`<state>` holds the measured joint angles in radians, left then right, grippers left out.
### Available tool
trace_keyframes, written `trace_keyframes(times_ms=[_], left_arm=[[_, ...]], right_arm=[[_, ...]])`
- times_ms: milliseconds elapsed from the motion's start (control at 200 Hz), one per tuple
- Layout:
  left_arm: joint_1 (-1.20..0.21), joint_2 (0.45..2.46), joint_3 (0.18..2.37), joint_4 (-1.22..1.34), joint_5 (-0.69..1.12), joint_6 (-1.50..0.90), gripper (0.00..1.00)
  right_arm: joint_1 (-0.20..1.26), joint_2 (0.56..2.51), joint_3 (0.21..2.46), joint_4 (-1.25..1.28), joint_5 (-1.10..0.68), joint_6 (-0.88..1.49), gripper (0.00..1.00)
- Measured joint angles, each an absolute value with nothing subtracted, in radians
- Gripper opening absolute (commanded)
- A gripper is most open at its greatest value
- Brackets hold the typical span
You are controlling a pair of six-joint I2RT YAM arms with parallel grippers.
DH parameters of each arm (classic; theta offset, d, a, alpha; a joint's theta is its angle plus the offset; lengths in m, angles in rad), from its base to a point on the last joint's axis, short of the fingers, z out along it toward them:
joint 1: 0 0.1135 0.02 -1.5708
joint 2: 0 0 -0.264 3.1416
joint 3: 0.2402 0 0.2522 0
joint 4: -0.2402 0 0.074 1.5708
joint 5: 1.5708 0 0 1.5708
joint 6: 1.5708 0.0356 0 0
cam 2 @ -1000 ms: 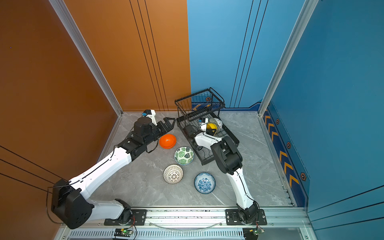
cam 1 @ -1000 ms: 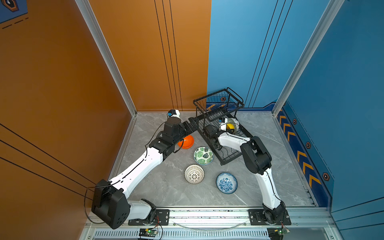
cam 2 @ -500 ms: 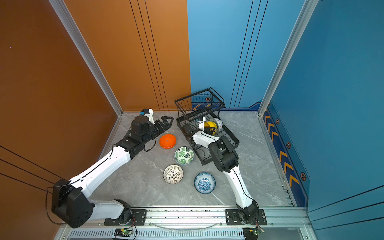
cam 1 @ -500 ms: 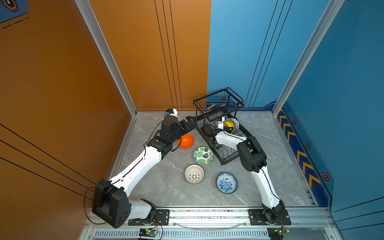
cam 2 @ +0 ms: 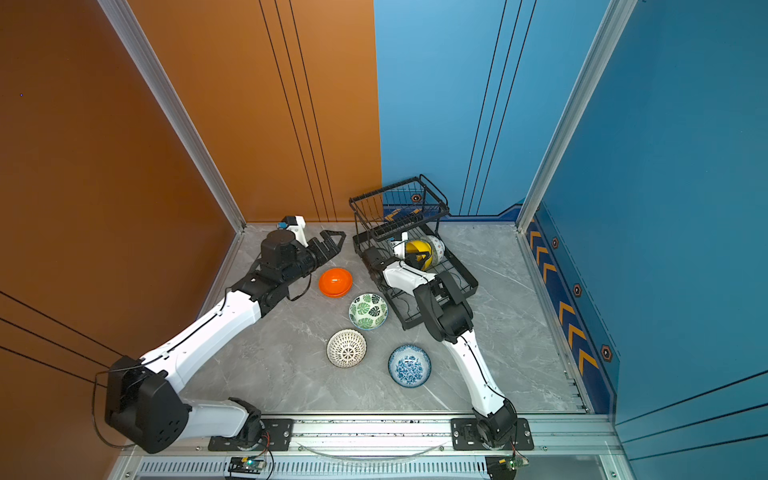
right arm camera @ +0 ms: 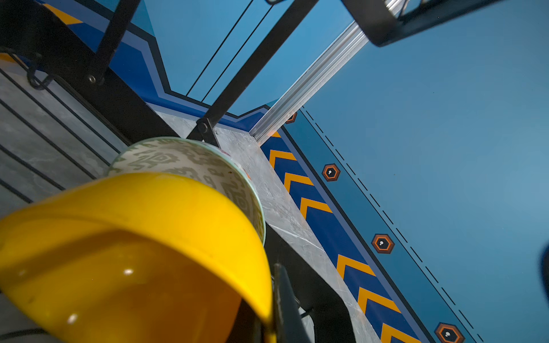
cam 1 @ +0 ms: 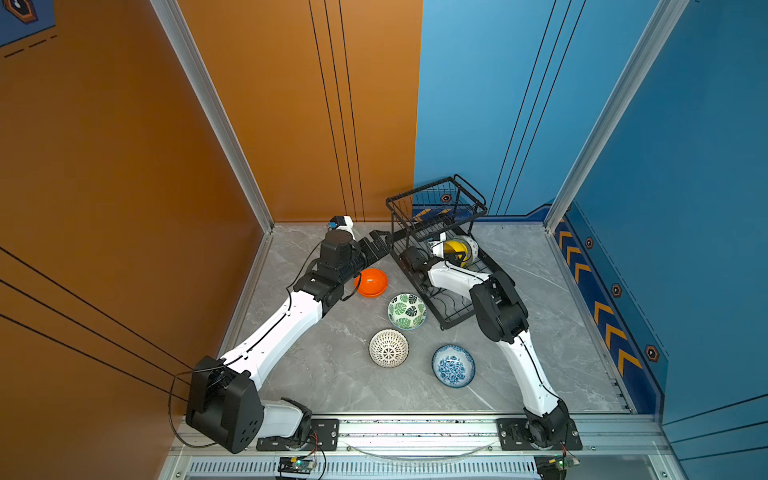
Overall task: Load bowls into a dish rack
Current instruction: Place the bowl in the dish rack.
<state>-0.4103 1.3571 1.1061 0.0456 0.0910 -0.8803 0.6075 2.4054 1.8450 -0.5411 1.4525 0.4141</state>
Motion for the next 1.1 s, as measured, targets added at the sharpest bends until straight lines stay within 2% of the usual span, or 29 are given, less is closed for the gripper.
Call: trace_keyframes(times_ms=[1101], left_arm=[[-0.41, 1.357, 1.105, 0.053, 0.092, -0.88, 0.98]], right_arm=[[0.589, 2.405, 1.877, -0.532, 1.326, 0.303, 0.05]])
